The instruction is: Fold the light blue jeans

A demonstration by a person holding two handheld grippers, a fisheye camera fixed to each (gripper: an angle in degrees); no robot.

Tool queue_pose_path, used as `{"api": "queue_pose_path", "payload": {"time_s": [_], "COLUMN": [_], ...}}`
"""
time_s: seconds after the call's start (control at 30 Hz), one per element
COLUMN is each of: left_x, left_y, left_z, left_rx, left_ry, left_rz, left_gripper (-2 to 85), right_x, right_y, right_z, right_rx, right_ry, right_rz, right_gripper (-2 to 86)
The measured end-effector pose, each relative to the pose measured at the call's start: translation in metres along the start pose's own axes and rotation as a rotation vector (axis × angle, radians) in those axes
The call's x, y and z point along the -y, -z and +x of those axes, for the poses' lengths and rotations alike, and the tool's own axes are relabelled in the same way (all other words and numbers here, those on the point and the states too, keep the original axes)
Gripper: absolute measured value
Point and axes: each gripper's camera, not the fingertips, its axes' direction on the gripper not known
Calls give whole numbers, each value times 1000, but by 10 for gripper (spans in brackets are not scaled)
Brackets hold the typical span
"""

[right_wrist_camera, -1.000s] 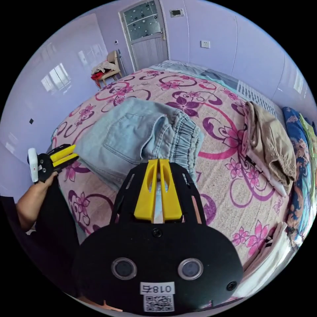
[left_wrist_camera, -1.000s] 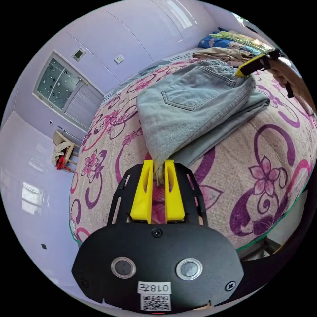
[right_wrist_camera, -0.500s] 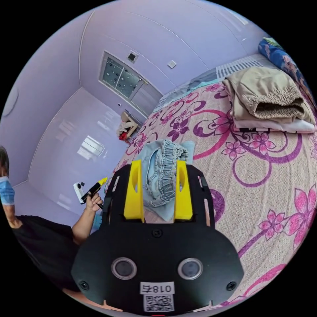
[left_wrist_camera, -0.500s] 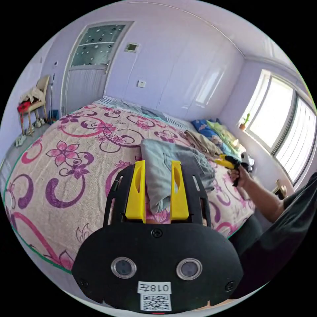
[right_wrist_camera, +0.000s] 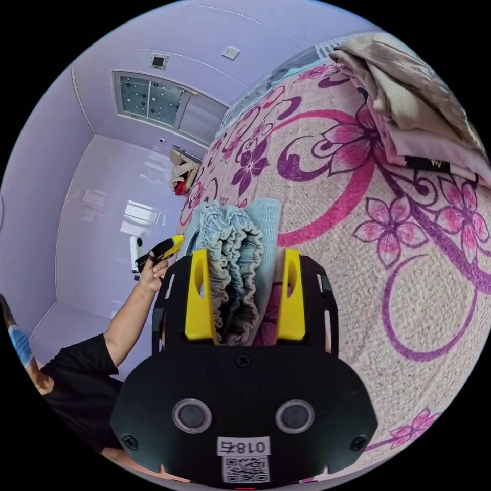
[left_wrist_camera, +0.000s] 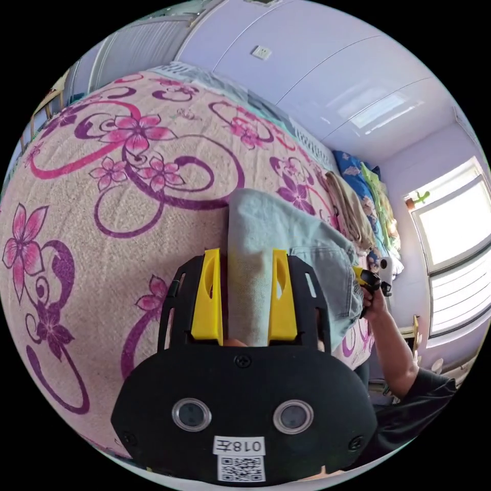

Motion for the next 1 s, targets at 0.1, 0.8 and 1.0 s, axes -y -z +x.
{"api": "queue_pose_path", "payload": {"time_s": [0.1, 0.8, 1.0], "left_x": [1, -98, -26], "left_y": [-8, 157, 208], "left_z": [-7, 138, 318], "left_rx": [52, 302, 349], "left_ry": [-4, -508, -885], "left_rz": [-58, 372, 518], "left_gripper": [135, 49, 50], "right_x": [-4, -134, -186], "right_y": [3, 89, 165], "right_z": [2, -54, -45], "right_rx": [107, -5, 73], "right_ry": [38, 288, 251], "right_rz": [-19, 338, 690], "right_gripper": [138, 94, 91]}}
